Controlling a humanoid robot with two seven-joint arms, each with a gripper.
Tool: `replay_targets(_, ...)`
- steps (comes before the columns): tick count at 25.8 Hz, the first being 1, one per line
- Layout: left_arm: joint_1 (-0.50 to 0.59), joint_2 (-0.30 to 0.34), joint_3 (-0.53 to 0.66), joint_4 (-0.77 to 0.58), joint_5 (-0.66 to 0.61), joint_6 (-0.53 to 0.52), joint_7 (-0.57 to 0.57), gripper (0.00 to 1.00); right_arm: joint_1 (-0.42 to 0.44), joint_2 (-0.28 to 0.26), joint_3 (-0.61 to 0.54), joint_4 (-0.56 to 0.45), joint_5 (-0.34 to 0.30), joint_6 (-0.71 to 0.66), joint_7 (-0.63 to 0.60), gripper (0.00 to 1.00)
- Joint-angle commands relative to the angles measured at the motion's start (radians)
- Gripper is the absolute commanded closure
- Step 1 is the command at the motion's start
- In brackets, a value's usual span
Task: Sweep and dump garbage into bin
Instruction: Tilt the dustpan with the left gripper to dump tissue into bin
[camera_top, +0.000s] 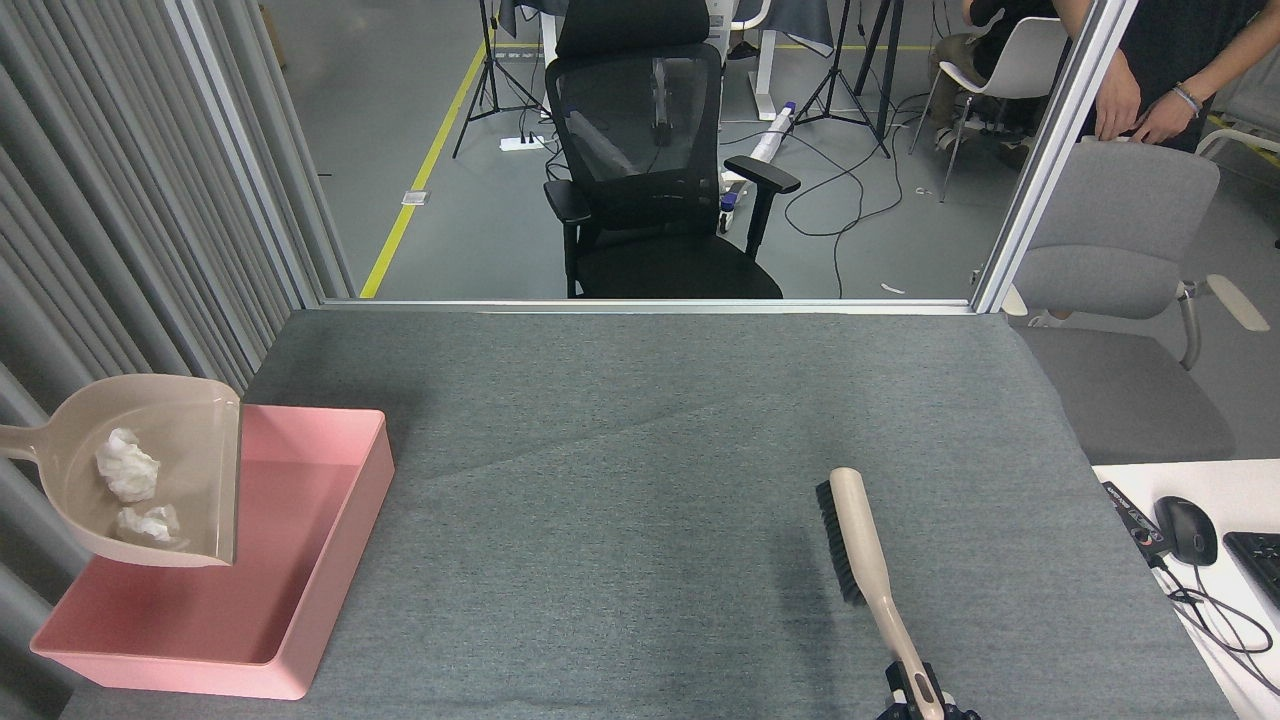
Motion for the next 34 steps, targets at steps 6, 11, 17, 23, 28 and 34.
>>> replay_targets(6, -0.039, 0.013, 0.001, -0.015, -0.148, -0.016, 0.029, 1.0, 0.004, 0.003, -0.005, -0.001, 0.0, -0.012, -0.002, 0.86)
replay_targets(11, -0.056, 0.024, 0.001, -0.016, -0.151, -0.016, 0.029, 1.0, 0.002, 0.002, -0.005, -0.001, 0.0, -0.01, -0.002, 0.86)
replay_targets(17, -0.082, 0.022, 0.001, -0.018, -0.213, -0.016, 0.04, 1.0, 0.002, 0.005, -0.005, -0.001, 0.0, -0.01, -0.011, 0.86)
replay_targets(23, -0.084, 0.019, 0.001, -0.058, -0.306, -0.025, 0.05, 1.0, -0.003, 0.006, -0.007, -0.001, -0.002, -0.01, -0.013, 0.86)
replay_targets(28, -0.09, 0.018, 0.001, -0.119, -0.376, -0.019, 0.052, 1.0, -0.006, 0.006, -0.008, -0.001, -0.002, -0.01, -0.014, 0.86)
replay_targets(34, -0.137, -0.016, 0.073, -0.128, -0.18, 0.099, 0.003, 1.0, -0.007, 0.003, -0.013, -0.001, -0.005, -0.006, -0.013, 0.86)
